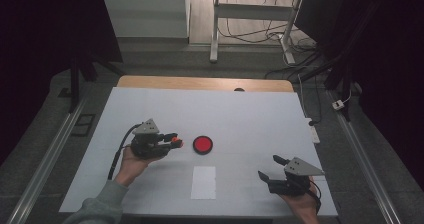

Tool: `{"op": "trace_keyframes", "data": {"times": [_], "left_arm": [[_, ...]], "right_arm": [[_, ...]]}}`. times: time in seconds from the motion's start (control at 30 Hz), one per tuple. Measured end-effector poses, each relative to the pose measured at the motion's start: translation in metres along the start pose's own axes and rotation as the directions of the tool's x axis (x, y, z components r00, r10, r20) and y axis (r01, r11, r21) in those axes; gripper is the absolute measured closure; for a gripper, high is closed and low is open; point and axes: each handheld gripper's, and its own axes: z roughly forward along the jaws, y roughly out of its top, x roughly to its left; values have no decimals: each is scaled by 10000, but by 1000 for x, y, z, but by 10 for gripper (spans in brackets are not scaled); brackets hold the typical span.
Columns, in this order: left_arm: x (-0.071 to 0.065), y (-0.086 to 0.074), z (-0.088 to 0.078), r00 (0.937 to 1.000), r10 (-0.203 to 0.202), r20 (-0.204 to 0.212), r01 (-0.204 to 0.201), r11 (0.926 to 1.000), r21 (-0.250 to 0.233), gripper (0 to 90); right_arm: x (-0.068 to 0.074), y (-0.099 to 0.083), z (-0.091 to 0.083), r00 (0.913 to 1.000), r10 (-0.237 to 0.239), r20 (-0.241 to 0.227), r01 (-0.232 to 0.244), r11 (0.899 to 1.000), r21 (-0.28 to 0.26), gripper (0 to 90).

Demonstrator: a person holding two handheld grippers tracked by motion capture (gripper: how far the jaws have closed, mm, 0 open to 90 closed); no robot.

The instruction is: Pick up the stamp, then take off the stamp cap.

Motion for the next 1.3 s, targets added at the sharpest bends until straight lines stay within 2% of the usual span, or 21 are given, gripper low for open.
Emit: {"op": "trace_keyframes", "data": {"times": [0.23, 0.43, 0.67, 0.97, 1.03, 1.3], "left_arm": [[-11, 7, 2, 9988, 186, 452, -176, 9996, -221, 643], [-23, 13, 3, 9970, 475, 610, -458, 9985, -283, 643], [-29, 16, 7, 9955, 562, 766, -540, 9981, -295, 643], [-35, 23, 14, 9935, 639, 944, -612, 9976, -308, 643], [-37, 24, 17, 9930, 660, 977, -632, 9975, -309, 643], [-42, 30, 27, 9907, 703, 1167, -682, 9974, -222, 643]], "right_arm": [[1, 0, -1, 10000, -17, 69, 17, 10000, 5, 214], [3, 2, -2, 10000, -58, -4, 58, 10000, -29, 214], [7, 8, 0, 9998, 33, -200, -34, 10000, -86, 215], [18, 26, 16, 9977, 18, -681, -21, 10000, -45, 240], [22, 32, 22, 9956, 12, -940, -20, 10000, -91, 246], [39, 50, 44, 9890, -257, -1455, 280, 9995, 139, 260]]}}
